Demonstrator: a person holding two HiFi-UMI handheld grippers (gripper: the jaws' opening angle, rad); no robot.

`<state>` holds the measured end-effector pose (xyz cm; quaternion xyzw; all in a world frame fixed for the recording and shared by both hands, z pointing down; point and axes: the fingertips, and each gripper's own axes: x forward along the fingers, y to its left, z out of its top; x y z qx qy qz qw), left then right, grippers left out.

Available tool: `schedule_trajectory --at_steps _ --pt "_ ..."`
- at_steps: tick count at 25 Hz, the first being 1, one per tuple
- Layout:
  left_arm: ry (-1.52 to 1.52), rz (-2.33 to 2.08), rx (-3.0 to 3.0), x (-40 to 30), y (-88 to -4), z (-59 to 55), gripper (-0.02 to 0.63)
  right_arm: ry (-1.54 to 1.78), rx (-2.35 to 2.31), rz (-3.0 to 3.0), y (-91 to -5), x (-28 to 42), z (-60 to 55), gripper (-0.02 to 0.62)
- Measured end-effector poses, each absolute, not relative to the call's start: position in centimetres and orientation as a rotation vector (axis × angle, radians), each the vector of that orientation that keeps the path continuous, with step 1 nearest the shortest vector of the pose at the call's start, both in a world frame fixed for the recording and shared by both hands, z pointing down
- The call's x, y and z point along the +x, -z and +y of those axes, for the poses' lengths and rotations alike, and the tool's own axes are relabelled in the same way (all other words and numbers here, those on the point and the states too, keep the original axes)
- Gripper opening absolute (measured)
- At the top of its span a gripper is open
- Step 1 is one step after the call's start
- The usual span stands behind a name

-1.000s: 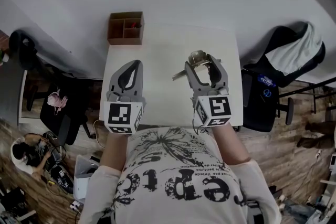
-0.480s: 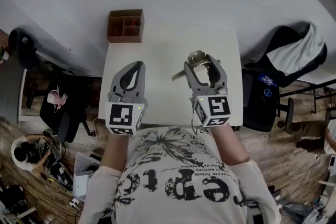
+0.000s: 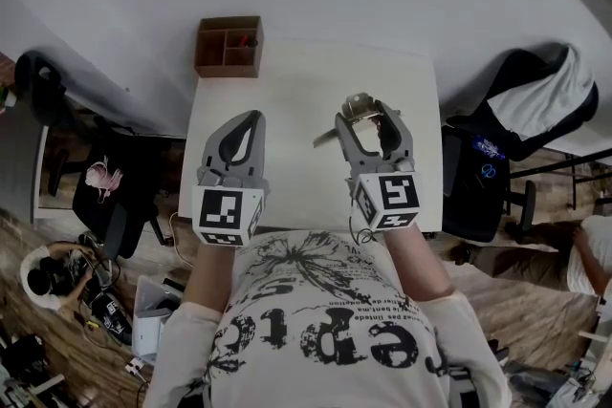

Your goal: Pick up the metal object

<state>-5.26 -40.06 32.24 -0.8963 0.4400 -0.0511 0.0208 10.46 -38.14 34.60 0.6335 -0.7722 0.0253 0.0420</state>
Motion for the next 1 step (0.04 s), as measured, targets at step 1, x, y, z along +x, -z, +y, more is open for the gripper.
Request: schedule_trajectory --at_steps 1 --pt "0.16 1.363 -2.781 -5.16 -32.26 -40.08 0.012 -0.08 1.938 -2.363 -34.67 10.5 -38.17 0.281"
